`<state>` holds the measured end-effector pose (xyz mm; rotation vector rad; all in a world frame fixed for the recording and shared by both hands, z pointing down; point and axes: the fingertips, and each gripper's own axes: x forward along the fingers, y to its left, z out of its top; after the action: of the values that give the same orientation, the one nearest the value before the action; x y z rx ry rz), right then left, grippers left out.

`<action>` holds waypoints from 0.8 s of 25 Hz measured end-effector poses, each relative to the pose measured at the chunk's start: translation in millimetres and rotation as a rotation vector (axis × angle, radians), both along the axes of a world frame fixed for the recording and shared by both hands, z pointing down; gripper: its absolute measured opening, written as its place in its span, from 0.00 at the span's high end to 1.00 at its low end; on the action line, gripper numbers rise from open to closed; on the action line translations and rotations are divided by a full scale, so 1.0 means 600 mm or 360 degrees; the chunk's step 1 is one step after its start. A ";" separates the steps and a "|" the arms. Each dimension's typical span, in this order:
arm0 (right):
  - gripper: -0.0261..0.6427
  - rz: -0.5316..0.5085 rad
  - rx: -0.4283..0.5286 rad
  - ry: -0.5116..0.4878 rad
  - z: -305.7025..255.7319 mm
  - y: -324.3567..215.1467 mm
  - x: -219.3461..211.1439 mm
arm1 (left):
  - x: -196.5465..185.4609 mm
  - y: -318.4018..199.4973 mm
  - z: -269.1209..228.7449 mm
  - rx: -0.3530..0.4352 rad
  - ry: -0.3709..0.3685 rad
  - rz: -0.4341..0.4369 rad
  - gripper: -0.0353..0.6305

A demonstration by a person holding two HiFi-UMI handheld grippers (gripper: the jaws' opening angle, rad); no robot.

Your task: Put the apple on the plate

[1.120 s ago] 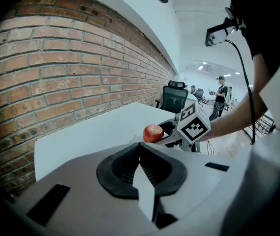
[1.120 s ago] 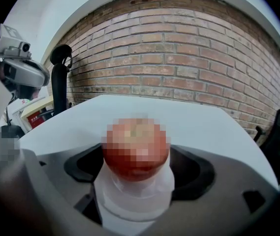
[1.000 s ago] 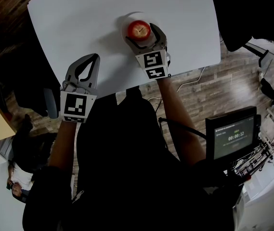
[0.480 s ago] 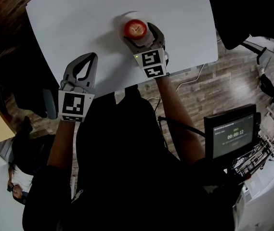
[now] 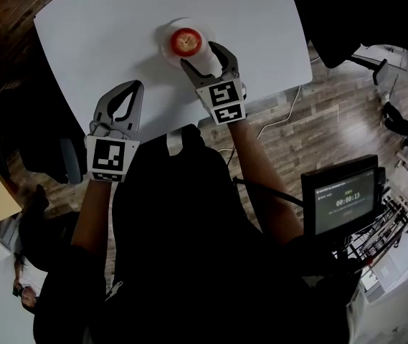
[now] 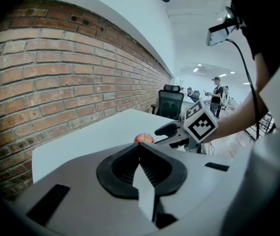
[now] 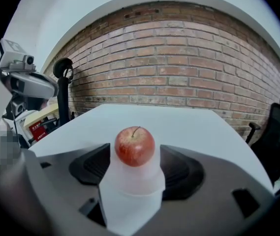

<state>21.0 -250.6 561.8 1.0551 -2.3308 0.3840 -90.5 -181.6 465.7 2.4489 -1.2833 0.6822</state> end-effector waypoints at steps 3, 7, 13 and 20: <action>0.58 0.0008 0.0043 -0.0015 -0.021 0.019 0.004 | 0.006 0.013 -0.012 0.0038 0.0003 0.0010 0.94; 0.74 0.0008 0.0123 -0.0028 -0.115 0.038 -0.014 | -0.009 0.024 -0.091 0.0090 -0.0012 0.0015 0.94; 0.83 -0.0043 0.0202 -0.0021 -0.146 0.071 0.034 | 0.052 0.043 -0.106 0.0145 -0.0019 0.0022 0.94; 0.91 -0.0045 0.0275 -0.0119 -0.180 0.078 0.046 | 0.066 0.045 -0.088 0.0175 -0.0018 0.0008 0.94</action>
<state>48.6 -203.7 454.0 1.1038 -2.4784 0.2175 -51.0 -154.5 412.6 2.5390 -1.3534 0.6437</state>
